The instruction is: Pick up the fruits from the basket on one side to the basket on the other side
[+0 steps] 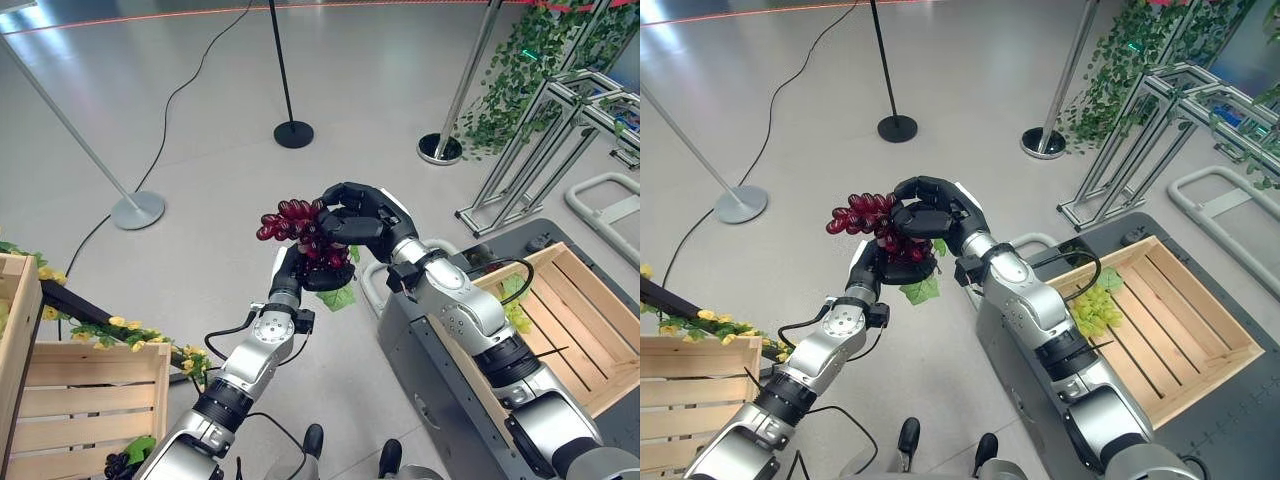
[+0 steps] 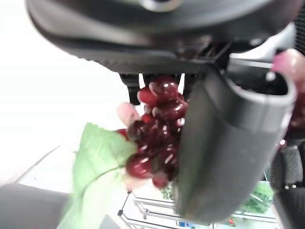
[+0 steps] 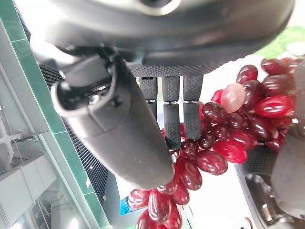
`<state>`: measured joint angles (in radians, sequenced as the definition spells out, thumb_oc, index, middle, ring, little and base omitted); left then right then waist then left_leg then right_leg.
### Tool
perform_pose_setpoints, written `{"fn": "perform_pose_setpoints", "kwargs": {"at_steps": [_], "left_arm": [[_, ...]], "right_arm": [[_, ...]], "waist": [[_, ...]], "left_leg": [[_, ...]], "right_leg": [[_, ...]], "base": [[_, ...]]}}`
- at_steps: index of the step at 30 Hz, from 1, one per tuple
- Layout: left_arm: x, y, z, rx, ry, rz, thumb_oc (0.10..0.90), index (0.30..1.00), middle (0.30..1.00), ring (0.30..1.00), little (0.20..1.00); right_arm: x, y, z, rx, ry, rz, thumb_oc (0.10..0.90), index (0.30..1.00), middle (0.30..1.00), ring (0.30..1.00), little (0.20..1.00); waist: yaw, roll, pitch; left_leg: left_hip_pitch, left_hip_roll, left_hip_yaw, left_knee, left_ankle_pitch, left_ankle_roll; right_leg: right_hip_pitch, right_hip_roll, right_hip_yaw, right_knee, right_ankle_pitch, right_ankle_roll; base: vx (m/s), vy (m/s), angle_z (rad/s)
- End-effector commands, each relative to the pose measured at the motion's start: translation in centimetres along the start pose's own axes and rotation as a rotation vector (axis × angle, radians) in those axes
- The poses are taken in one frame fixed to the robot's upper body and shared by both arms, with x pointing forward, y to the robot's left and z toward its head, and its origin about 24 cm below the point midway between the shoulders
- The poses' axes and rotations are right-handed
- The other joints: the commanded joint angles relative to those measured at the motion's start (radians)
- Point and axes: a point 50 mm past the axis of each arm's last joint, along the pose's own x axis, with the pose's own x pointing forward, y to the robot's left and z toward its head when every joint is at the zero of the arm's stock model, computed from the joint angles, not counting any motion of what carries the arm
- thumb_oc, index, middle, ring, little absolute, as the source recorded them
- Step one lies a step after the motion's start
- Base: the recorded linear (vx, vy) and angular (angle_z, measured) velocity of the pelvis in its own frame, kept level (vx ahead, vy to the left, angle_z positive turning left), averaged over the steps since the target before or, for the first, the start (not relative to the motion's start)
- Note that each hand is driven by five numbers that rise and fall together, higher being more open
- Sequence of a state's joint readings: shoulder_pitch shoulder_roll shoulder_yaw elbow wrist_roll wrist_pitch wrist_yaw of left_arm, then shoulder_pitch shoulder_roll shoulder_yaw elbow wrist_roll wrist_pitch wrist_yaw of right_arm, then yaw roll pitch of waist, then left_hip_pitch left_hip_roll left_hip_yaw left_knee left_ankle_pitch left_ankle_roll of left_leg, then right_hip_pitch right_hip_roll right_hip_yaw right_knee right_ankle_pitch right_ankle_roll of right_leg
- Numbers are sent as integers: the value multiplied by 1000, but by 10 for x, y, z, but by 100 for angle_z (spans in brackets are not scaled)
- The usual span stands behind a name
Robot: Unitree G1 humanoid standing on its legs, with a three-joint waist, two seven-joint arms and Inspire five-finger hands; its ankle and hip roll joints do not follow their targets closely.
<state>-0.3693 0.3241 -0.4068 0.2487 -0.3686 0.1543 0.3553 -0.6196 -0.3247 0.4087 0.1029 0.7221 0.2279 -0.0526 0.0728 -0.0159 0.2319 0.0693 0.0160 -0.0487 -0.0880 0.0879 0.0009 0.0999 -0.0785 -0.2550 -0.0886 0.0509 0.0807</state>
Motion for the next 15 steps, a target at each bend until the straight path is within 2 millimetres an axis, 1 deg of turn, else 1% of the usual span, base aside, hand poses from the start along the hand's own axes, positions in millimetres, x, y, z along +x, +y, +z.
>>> {"fn": "perform_pose_setpoints", "kwargs": {"at_steps": [1, 9, 10, 11, 12, 15], "left_arm": [[15, -26, 57, -35, -268, -83, 400, 300, 300, 300, 300], [14, -17, 51, -52, -262, -45, 400, 300, 300, 300, 300], [15, -16, 50, -51, -260, -41, 400, 300, 300, 300, 300], [15, -16, 50, -51, -260, -41, 400, 300, 300, 300, 300], [15, -14, 49, -51, -257, -38, 400, 300, 300, 300, 300], [14, -11, 48, -53, -253, -37, 400, 300, 300, 300, 300]], "right_arm": [[8, 51, 63, 119, -313, 212, 400, 300, 300, 300, 300], [6, 43, 58, 126, -299, 159, 400, 300, 300, 300, 300], [6, 41, 57, 131, -295, 145, 549, 524, 524, 524, 524], [6, 40, 56, 132, -294, 141, 549, 524, 524, 524, 524], [6, 37, 55, 135, -289, 126, 800, 900, 900, 900, 900], [5, 32, 52, 139, -273, 106, 800, 900, 900, 900, 900]], "waist": [[4, -35, -173], [4, -34, -176], [4, -34, -176], [4, -34, -175], [4, -34, -175], [3, -34, -175]], "left_leg": [[28, 8, 56, 1, -54, -13], [30, 9, 56, 1, -54, -14], [30, 9, 56, 1, -54, -14], [31, 9, 56, 1, -53, -14], [31, 9, 56, 1, -53, -14], [32, 9, 56, 1, -54, -14]], "right_leg": [[23, -47, 48, 1, 15, -1], [24, -47, 46, 1, 17, -1], [25, -48, 46, 1, 17, -1], [25, -48, 46, 1, 17, -1], [25, -48, 46, 1, 17, -1], [25, -48, 46, 1, 18, 0]], "base": [[0, 0, 0], [0, 0, 0], [0, 0, 0], [0, 0, 0], [0, 0, 0], [0, 0, 0]]}}
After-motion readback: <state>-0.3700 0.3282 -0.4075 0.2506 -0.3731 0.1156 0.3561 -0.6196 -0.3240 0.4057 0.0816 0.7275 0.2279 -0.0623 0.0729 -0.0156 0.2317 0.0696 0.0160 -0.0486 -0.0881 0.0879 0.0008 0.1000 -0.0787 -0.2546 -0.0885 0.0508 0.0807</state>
